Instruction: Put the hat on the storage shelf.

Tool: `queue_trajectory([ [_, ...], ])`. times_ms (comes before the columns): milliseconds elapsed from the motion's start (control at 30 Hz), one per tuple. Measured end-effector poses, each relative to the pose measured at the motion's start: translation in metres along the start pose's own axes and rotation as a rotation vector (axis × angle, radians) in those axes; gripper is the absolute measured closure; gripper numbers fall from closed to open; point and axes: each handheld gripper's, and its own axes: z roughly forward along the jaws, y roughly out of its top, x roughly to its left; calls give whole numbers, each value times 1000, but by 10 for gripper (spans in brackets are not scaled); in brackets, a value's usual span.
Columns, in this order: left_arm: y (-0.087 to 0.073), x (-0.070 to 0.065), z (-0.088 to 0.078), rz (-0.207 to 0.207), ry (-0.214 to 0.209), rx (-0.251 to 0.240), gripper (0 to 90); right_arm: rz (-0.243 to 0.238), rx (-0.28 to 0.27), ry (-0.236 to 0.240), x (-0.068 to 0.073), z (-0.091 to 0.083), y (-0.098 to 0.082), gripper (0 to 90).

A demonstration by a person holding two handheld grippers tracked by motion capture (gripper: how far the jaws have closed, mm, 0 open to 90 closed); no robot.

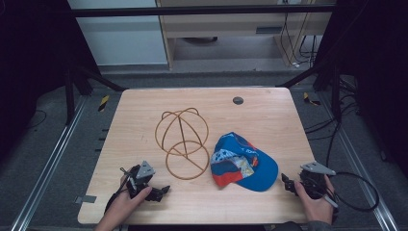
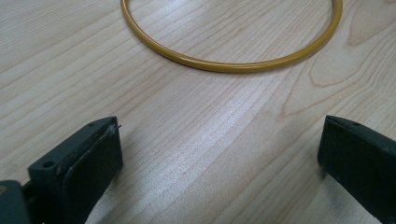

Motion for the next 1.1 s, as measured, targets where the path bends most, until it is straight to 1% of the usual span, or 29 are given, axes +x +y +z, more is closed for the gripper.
queue_trajectory([
  [33, 0, 0, 0, 0, 0, 0, 0, 3, -19, -5, 1, -6, 0, 145],
  [67, 0, 0, 0, 0, 0, -2, 0, -13, -27, -19, 2, -11, 0, 146],
  [133, 0, 0, 0, -2, 0, -2, 0, -13, -24, -21, 5, -18, -2, 143],
  [167, 0, 0, 0, -1, 0, -2, 0, -23, -24, -22, 7, -20, -3, 143],
  [200, 0, 0, 0, -1, 0, -2, 0, -36, -23, -37, 9, -22, -4, 143],
  [233, 0, 0, 0, -1, 0, 0, 0, -38, -24, -48, 10, -24, -5, 143],
  [300, 0, 0, 0, -1, 1, 0, 0, -30, -31, -58, 12, -28, -6, 143],
  [367, 0, 0, 0, -1, 1, 0, 0, -32, -40, -85, 12, -31, -6, 141],
  [500, 0, 0, 0, -1, 1, 0, 0, -25, -44, -93, 14, -35, -6, 137],
  [567, 0, 0, 0, -1, 1, 0, 0, -25, -54, -82, 14, -38, -4, 137],
  [667, 0, 0, 0, -1, 1, 0, 0, -36, -64, -74, 16, -42, -1, 137],
  [700, 0, 0, 0, -1, 0, 0, 0, -34, -65, -65, 18, -44, 1, 141],
  [767, 0, 0, 0, -1, 1, 0, 0, -30, -70, -17, 21, -46, 4, 144],
  [800, 0, 0, 0, -1, 1, 0, 0, -36, -68, 1, 23, -46, 5, 143],
  [900, 0, 0, 0, -1, 1, 0, 0, -67, -64, 19, 31, -47, 10, 137],
  [1000, 0, 0, 0, -1, 1, 0, 0, -86, -63, 46, 39, -47, 18, 135],
  [1100, 0, 0, 0, -1, 1, 0, 0, -138, -58, 79, 47, -43, 27, 165],
])
